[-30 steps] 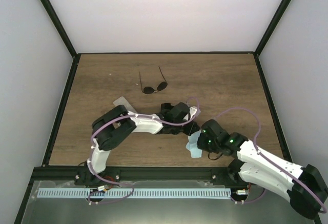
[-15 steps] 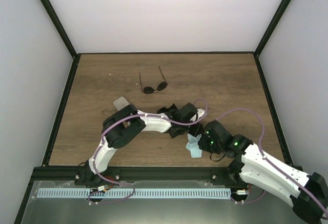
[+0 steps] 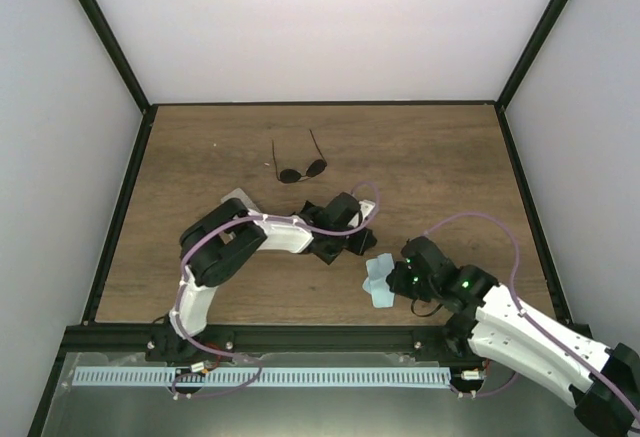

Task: Organize the sunglasses
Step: Fold the glasses cleaning cloth at the center of the board, then adjust the glasses cleaning cloth at the center of the board.

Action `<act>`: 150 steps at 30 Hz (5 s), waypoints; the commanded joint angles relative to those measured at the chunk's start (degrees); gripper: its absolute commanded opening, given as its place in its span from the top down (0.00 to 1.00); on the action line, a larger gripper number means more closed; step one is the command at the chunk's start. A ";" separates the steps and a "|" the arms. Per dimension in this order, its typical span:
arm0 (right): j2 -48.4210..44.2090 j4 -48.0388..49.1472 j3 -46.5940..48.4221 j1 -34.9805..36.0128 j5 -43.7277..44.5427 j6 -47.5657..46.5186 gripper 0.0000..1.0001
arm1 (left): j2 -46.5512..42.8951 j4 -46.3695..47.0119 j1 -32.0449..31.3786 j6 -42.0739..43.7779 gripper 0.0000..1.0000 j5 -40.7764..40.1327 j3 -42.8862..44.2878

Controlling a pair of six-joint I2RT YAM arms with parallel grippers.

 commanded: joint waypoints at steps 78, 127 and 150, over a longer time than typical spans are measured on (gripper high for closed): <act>40.84 36.03 12.26 -1.71 -3.21 -11.04 0.94 | -17.12 0.39 5.04 -19.39 0.87 -16.49 -23.12; 49.35 22.13 23.43 4.42 10.85 -11.13 0.64 | -35.87 -4.05 4.92 -16.70 0.80 -28.97 -32.40; 52.70 14.73 33.24 5.83 16.06 -11.76 0.99 | -36.53 -2.81 4.92 -15.31 0.81 -28.00 -33.67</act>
